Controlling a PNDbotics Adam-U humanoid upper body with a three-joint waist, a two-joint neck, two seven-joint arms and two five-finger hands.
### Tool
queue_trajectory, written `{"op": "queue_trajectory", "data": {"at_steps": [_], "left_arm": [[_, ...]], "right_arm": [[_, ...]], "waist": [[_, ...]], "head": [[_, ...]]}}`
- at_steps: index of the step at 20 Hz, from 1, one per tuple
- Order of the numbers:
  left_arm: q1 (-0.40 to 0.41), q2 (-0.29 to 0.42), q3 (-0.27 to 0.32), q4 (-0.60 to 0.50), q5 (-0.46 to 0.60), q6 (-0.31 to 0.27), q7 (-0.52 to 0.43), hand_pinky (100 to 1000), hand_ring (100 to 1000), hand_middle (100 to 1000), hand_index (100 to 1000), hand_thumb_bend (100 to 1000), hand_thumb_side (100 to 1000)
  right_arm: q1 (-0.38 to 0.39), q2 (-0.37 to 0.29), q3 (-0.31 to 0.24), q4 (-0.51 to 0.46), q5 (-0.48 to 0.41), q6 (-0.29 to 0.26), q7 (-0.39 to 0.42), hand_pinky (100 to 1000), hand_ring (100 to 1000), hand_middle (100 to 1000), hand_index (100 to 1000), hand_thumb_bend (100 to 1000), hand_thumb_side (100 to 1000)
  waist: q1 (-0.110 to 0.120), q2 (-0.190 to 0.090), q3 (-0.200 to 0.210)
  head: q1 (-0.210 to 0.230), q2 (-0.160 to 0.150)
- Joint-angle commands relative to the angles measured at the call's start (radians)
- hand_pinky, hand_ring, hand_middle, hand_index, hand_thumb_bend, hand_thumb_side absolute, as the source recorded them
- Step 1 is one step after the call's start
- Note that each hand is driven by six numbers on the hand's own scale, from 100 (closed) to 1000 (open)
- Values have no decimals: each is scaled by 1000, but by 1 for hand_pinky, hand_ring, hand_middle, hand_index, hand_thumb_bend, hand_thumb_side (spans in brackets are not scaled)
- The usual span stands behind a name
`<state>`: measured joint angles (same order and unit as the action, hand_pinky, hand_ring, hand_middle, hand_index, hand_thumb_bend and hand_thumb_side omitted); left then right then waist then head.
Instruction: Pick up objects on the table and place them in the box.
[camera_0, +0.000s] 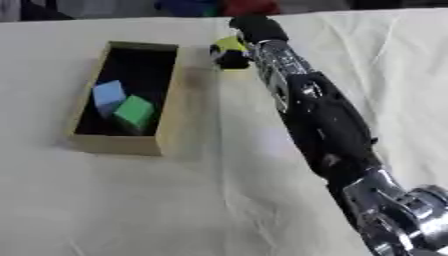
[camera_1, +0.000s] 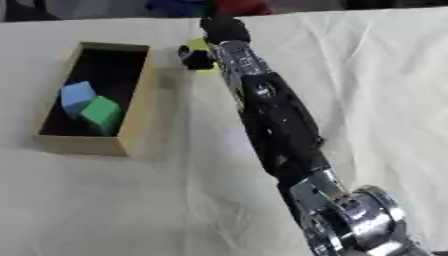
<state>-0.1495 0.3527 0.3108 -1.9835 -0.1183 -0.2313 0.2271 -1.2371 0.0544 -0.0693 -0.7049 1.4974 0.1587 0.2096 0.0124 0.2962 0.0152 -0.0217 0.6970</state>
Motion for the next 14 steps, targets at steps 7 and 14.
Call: {"op": "queue_trajectory", "data": {"at_steps": [7, 14], "left_arm": [[-18, 22, -1, -16, -8, -4, -4, 734, 615, 738, 790, 100, 748], [-17, 22, -1, -16, -9, -3, -6, 734, 615, 738, 789, 100, 749]], "right_arm": [[-52, -26, -27, 23, -20, 40, 39, 880, 935, 730, 933, 211, 832], [-59, -29, -47, 24, 0, 89, 23, 879, 932, 722, 937, 203, 830]], "waist": [[-6, -6, 14], [-8, -5, 21]], "head": [[-5, -21], [-8, -26]]}}
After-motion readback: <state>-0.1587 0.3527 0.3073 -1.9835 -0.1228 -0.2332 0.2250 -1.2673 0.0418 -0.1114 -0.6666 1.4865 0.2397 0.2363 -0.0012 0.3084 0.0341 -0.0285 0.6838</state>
